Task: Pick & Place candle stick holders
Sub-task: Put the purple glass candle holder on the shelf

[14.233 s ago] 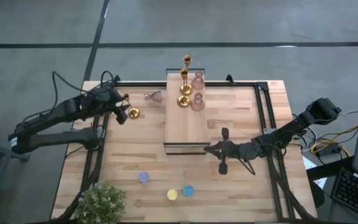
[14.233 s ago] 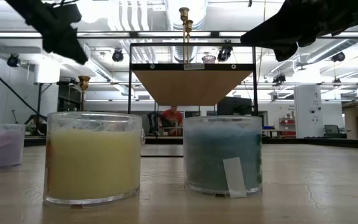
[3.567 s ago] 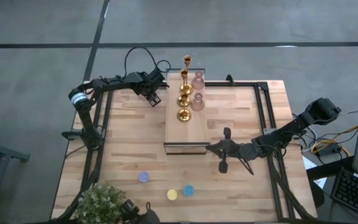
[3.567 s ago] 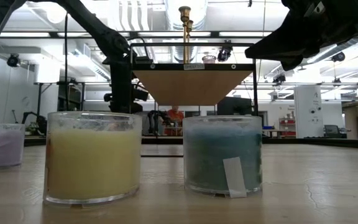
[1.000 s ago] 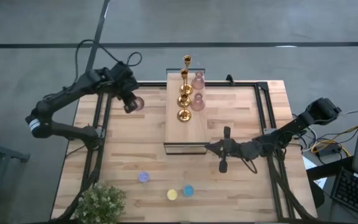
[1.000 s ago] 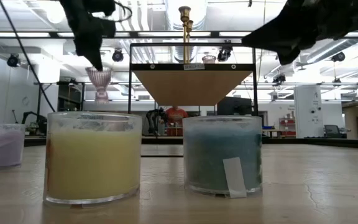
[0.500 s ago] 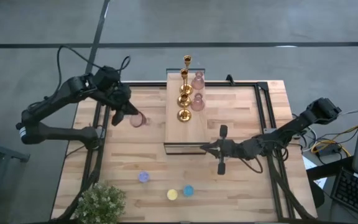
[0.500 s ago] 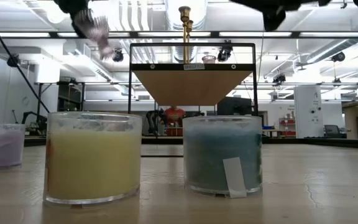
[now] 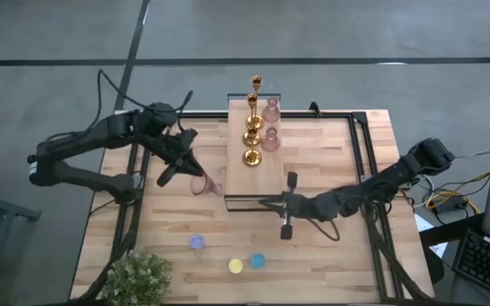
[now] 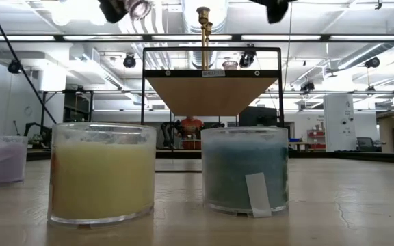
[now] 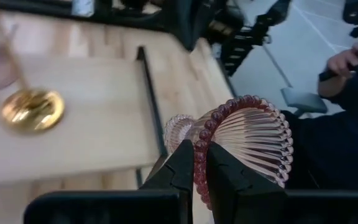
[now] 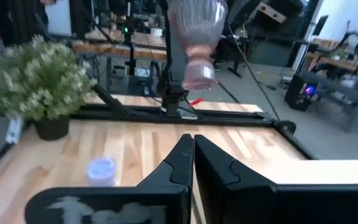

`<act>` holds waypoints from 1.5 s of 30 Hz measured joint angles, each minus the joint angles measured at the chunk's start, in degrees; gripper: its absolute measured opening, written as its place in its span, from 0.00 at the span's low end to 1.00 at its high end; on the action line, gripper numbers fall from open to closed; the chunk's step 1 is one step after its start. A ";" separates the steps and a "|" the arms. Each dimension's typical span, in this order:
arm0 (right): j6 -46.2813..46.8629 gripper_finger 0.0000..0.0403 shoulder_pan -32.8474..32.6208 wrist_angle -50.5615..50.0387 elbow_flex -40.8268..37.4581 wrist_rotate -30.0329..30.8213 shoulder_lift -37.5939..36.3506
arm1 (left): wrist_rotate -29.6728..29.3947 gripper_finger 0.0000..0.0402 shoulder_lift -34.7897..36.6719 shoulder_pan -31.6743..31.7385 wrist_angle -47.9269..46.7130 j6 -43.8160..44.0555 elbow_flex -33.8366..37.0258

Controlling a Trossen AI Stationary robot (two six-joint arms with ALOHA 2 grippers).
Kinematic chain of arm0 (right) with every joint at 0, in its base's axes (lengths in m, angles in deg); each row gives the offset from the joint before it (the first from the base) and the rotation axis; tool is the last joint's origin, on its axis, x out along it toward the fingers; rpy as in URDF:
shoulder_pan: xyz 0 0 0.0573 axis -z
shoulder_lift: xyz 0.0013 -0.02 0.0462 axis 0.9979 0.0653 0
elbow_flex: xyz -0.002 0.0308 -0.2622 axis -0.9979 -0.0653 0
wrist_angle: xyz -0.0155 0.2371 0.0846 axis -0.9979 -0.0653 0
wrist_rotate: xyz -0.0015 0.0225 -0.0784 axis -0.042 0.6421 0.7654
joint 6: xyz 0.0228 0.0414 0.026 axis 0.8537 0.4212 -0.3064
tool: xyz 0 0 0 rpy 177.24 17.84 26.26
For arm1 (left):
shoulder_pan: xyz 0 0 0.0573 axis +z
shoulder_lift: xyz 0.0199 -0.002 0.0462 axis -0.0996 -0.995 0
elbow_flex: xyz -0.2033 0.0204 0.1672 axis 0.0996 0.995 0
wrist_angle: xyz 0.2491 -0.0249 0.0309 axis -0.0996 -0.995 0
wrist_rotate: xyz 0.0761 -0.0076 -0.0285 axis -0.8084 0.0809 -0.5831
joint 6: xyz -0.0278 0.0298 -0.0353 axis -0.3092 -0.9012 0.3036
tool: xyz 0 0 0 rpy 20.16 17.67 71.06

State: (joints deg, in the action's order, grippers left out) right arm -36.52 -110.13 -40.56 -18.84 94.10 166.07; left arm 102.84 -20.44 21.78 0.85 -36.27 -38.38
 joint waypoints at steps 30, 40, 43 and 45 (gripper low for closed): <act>5.49 0.02 -0.09 -1.88 2.93 0.46 8.06 | -1.84 0.06 -0.94 -7.99 23.96 -1.39 6.51; 7.81 0.07 0.04 1.53 2.95 -1.16 8.24 | -1.22 0.06 -0.91 -7.98 32.18 -1.31 7.41; 7.58 0.16 0.04 3.77 2.95 -1.54 8.24 | -1.22 0.06 -0.90 -7.98 34.23 -1.22 7.50; 6.60 0.22 0.05 4.54 2.95 -1.50 8.24 | -1.25 0.06 -0.90 -8.00 35.68 -1.21 7.53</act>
State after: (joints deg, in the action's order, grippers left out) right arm -29.92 -110.09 -36.03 -15.90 92.61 174.32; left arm 101.60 -21.34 13.77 36.53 -37.48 -30.85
